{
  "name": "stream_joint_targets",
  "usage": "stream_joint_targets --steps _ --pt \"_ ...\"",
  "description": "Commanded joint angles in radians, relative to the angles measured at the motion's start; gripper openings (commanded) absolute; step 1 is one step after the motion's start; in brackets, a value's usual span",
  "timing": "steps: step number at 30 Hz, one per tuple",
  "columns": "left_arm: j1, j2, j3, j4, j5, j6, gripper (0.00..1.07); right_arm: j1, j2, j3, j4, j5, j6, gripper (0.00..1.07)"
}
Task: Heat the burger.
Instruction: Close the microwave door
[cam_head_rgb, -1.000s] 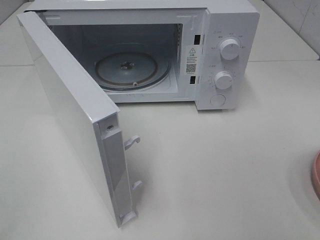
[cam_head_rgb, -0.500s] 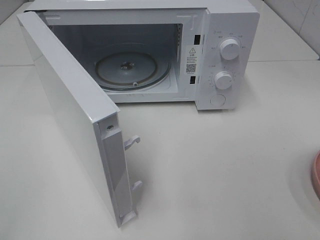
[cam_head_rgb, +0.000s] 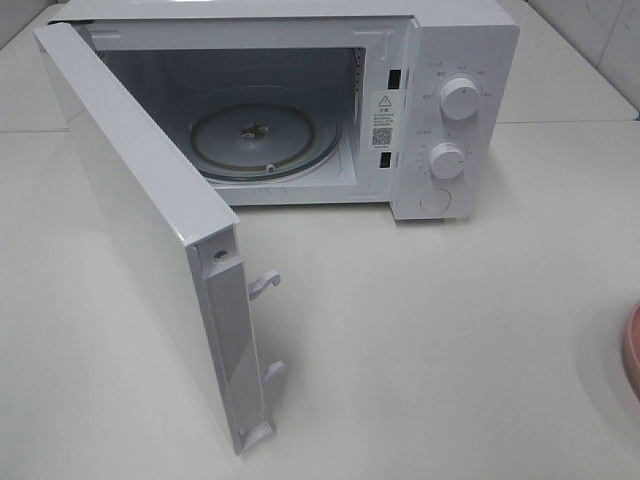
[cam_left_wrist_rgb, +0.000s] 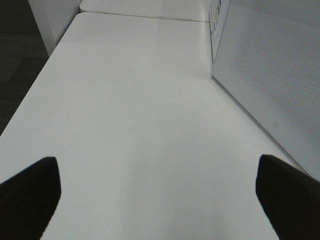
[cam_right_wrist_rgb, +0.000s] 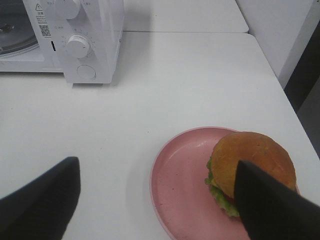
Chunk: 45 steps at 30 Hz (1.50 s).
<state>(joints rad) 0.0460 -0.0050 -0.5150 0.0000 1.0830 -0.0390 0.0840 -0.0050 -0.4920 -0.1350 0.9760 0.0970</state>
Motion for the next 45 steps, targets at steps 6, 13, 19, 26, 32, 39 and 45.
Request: stream_joint_targets --steps 6,13,19,26,32,39,45 --pt "0.002 -0.012 0.000 0.000 -0.016 0.003 0.98 -0.006 -0.035 0.001 -0.001 -0.013 0.001 0.76" --pt "0.002 -0.012 0.000 0.000 -0.016 0.003 0.98 -0.006 -0.035 0.001 -0.001 -0.013 0.001 0.76" --pt "0.002 -0.012 0.000 0.000 -0.016 0.003 0.98 -0.006 -0.035 0.001 -0.001 -0.013 0.001 0.76" --pt "0.002 -0.011 -0.004 -0.007 -0.021 -0.009 0.98 -0.006 -0.035 0.001 -0.001 -0.013 0.001 0.76" --pt "0.002 0.017 -0.030 -0.035 -0.127 -0.027 0.94 -0.006 -0.035 0.001 -0.001 -0.013 0.001 0.76" --pt "0.002 0.106 -0.017 -0.036 -0.407 -0.038 0.60 -0.006 -0.035 0.001 -0.001 -0.013 0.001 0.76" --pt "0.002 0.267 0.002 -0.036 -0.551 -0.038 0.21 -0.006 -0.035 0.001 -0.001 -0.013 0.001 0.76"
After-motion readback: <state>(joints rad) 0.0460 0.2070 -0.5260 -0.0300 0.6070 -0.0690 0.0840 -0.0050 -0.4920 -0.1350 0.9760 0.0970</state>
